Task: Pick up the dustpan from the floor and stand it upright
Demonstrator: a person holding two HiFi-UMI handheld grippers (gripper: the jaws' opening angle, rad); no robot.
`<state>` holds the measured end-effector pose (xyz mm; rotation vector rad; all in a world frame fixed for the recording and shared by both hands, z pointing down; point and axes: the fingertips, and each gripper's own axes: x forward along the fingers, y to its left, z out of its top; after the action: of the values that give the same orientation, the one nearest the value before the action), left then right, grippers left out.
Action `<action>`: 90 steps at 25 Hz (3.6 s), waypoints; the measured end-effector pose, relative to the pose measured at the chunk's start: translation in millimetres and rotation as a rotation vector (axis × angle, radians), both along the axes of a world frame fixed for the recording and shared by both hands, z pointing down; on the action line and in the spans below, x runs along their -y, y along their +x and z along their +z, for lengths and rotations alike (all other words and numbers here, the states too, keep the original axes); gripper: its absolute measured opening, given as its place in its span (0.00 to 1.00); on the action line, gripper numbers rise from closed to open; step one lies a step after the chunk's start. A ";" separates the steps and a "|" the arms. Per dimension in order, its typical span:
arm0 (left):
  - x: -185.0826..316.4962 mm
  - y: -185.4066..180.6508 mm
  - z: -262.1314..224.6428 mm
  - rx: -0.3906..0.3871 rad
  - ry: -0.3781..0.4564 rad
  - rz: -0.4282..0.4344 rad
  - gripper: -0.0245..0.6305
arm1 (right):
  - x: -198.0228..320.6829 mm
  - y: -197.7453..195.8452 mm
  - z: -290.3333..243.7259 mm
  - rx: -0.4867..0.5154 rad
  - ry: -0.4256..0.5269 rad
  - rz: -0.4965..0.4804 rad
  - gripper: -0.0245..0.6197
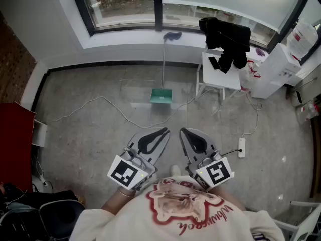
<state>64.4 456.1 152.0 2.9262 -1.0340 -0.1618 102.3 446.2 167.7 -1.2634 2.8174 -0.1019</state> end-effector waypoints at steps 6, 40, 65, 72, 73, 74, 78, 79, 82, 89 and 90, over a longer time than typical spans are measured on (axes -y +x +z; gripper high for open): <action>-2.6 5.4 -2.1 -0.003 -0.004 -0.016 0.10 | -3.9 5.9 -2.4 -0.001 0.005 -0.009 0.07; -4.7 -111.3 1.6 -0.020 0.014 0.009 0.10 | -8.3 -91.2 -5.8 0.035 0.008 0.061 0.07; 362.4 -105.1 28.4 -0.023 -0.027 -0.017 0.10 | 361.9 -72.0 24.3 0.036 -0.005 0.084 0.07; 490.0 -103.4 15.1 -0.043 -0.025 -0.021 0.10 | 491.7 -64.6 20.3 -0.007 0.007 0.069 0.07; 500.5 -103.1 17.8 -0.043 -0.034 -0.024 0.10 | 504.8 -65.0 19.9 -0.010 0.000 0.070 0.07; 509.8 -103.5 21.4 -0.042 -0.048 -0.028 0.10 | 516.6 -66.2 19.0 -0.007 -0.010 0.073 0.07; 544.0 -113.8 36.4 -0.054 -0.106 -0.047 0.10 | 551.9 -71.1 27.6 -0.005 -0.053 0.087 0.07; 553.1 -117.4 39.7 -0.057 -0.113 -0.048 0.10 | 559.3 -72.7 32.7 -0.006 -0.064 0.088 0.07; 586.1 -126.5 47.3 -0.055 -0.121 -0.029 0.10 | 584.1 -77.6 47.1 -0.016 -0.087 0.105 0.07; 688.9 -147.8 41.6 -0.057 -0.100 0.073 0.10 | 679.4 -105.7 56.8 -0.007 -0.087 0.181 0.07; 705.2 -151.1 40.8 -0.054 -0.098 0.089 0.10 | 695.6 -110.5 56.2 -0.009 -0.081 0.189 0.07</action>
<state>-86.7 -249.1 192.8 2.8561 -0.8763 -0.1808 -8.2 -249.4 223.9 -1.5426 2.7096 -0.2036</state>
